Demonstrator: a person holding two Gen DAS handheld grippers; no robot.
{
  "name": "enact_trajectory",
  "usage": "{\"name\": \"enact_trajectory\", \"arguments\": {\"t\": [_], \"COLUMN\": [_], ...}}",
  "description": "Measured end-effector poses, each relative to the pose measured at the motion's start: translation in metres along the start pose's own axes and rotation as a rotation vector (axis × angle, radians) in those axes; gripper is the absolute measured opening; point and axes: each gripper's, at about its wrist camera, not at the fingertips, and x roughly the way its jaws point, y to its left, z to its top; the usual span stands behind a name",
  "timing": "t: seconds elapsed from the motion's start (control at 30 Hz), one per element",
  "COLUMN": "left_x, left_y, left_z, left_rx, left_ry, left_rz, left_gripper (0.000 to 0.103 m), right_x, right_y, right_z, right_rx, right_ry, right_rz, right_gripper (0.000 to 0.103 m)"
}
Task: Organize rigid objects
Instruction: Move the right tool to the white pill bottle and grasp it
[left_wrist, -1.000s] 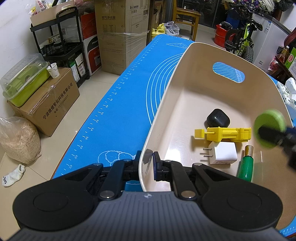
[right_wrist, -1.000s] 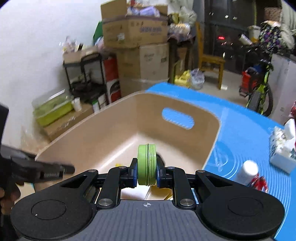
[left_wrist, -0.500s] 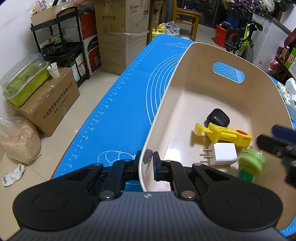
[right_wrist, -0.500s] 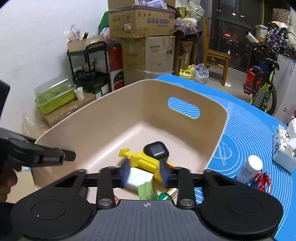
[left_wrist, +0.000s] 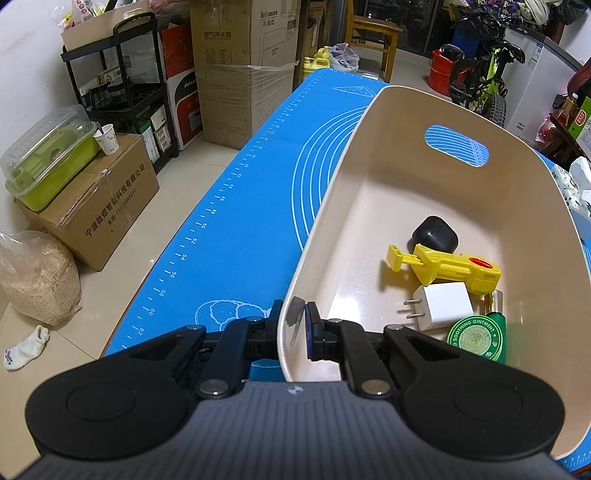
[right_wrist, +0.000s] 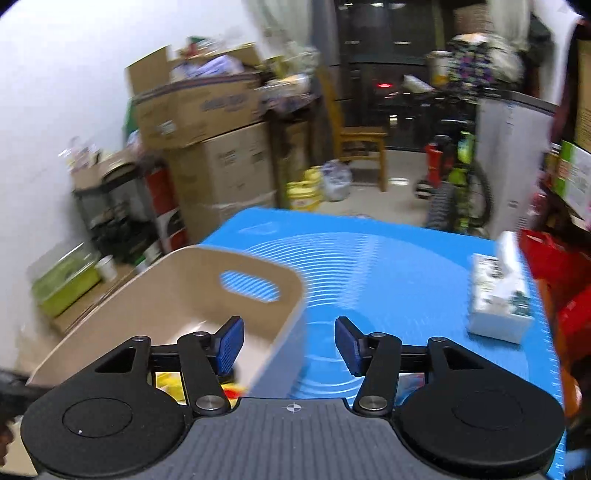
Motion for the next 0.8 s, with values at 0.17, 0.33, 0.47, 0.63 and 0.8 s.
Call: {"name": "enact_trajectory", "arguments": {"t": [0.17, 0.33, 0.47, 0.63, 0.8], "left_x": [0.000, 0.000, 0.000, -0.001, 0.000], "left_y": [0.000, 0.000, 0.001, 0.001, 0.001], "left_z": [0.000, 0.000, 0.000, 0.001, 0.001], "left_rx": [-0.001, -0.001, -0.004, -0.006, -0.003], "left_ry": [0.000, 0.001, 0.006, 0.009, 0.008], "left_rz": [0.001, 0.001, -0.003, -0.004, -0.004], "left_gripper": [0.013, 0.013, 0.013, 0.013, 0.013], "right_x": [0.023, 0.048, 0.067, 0.088, 0.105], "right_y": [-0.031, -0.048, -0.053, -0.056, -0.052], "right_z": [-0.010, -0.028, -0.038, -0.042, -0.045], "right_rx": [0.005, -0.033, -0.091, -0.125, -0.156], "right_ry": [0.031, 0.079, 0.097, 0.120, 0.136], "right_rz": [-0.093, -0.140, -0.170, -0.172, -0.179], "right_gripper": [0.064, 0.064, 0.064, 0.063, 0.063]}}
